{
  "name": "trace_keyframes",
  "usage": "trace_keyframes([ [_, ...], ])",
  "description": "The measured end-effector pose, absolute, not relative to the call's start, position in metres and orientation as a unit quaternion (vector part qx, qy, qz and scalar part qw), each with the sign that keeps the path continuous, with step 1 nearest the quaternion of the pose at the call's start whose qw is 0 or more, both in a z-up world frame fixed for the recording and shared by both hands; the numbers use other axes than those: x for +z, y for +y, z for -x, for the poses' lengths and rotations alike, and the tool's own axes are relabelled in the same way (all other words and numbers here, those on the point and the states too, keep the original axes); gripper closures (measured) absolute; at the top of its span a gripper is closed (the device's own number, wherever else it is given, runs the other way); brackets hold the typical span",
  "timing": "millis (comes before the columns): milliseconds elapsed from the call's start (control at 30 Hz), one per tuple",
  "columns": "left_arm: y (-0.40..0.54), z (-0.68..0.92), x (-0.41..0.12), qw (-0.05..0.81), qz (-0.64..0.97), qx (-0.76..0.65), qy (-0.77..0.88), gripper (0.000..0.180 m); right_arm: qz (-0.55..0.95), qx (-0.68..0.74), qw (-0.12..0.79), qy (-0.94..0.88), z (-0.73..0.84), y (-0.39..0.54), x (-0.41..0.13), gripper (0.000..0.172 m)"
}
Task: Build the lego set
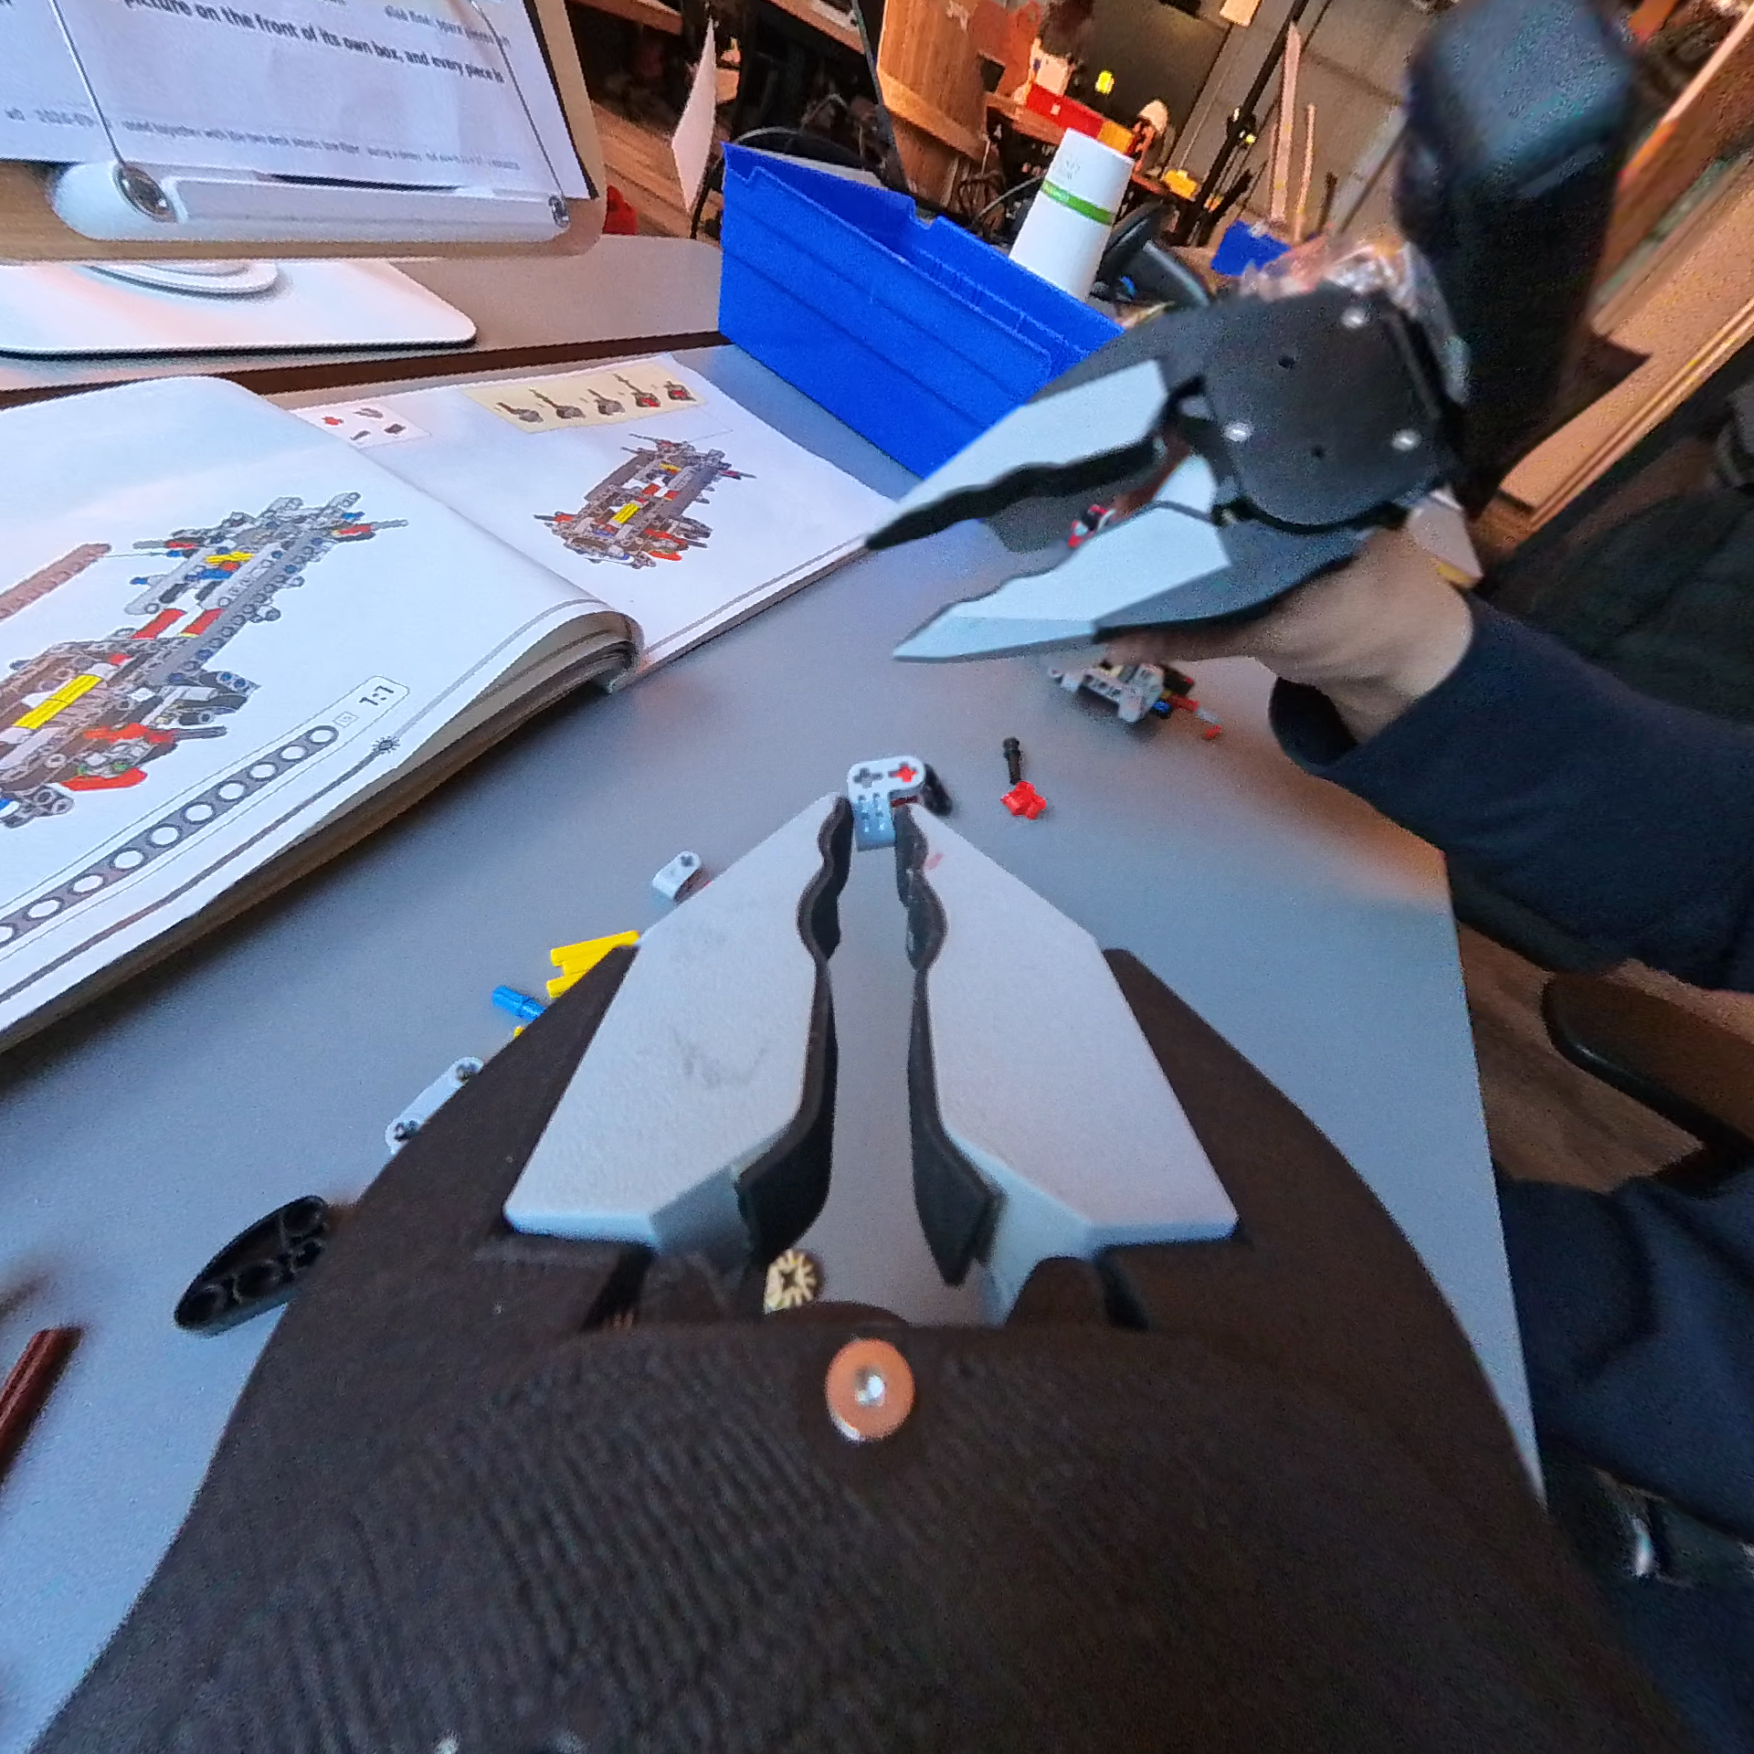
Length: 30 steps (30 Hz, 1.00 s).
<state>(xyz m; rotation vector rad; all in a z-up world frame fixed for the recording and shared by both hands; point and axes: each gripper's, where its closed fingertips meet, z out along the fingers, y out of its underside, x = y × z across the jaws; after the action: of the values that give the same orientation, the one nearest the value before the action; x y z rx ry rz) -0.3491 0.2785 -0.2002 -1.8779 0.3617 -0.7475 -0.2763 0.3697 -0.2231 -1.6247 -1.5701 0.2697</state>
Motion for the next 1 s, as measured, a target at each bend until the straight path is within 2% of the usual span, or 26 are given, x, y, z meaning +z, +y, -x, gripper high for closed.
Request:
trace_keyframes([
  [133, 0.279, 0.354, -0.199, 0.526, 0.78, -0.302, 0.154, 0.174, 0.656, 0.092, 0.391, -0.639, 0.296, 0.374, -0.23, 0.136],
  [233, 0.276, 0.35, -0.19, 0.535, 0.766, -0.317, 0.161, 0.174, 0.596, 0.222, 0.402, -0.659, 0.317, 0.319, -0.211, 0.161],
  [267, 0.274, 0.348, -0.188, 0.536, 0.763, -0.322, 0.166, 0.174, 0.577, 0.261, 0.408, -0.658, 0.32, 0.301, -0.204, 0.163],
  [367, 0.268, 0.335, -0.183, 0.533, 0.749, -0.35, 0.179, 0.174, 0.546, 0.345, 0.414, -0.641, 0.322, 0.264, -0.19, 0.164],
  [500, 0.261, 0.32, -0.177, 0.509, 0.722, -0.439, 0.163, 0.174, 0.545, 0.401, 0.449, -0.583, 0.32, 0.259, -0.166, 0.165],
  [600, 0.26, 0.315, -0.172, 0.502, 0.7, -0.489, 0.138, 0.174, 0.551, 0.429, 0.442, -0.563, 0.32, 0.259, -0.161, 0.17],
  [933, 0.265, 0.314, -0.179, 0.521, 0.712, -0.447, 0.145, 0.174, 0.552, 0.435, 0.435, -0.563, 0.323, 0.259, -0.172, 0.172],
  [1000, 0.265, 0.312, -0.18, 0.519, 0.712, -0.449, 0.145, 0.174, 0.553, 0.441, 0.422, -0.567, 0.321, 0.258, -0.174, 0.167],
])
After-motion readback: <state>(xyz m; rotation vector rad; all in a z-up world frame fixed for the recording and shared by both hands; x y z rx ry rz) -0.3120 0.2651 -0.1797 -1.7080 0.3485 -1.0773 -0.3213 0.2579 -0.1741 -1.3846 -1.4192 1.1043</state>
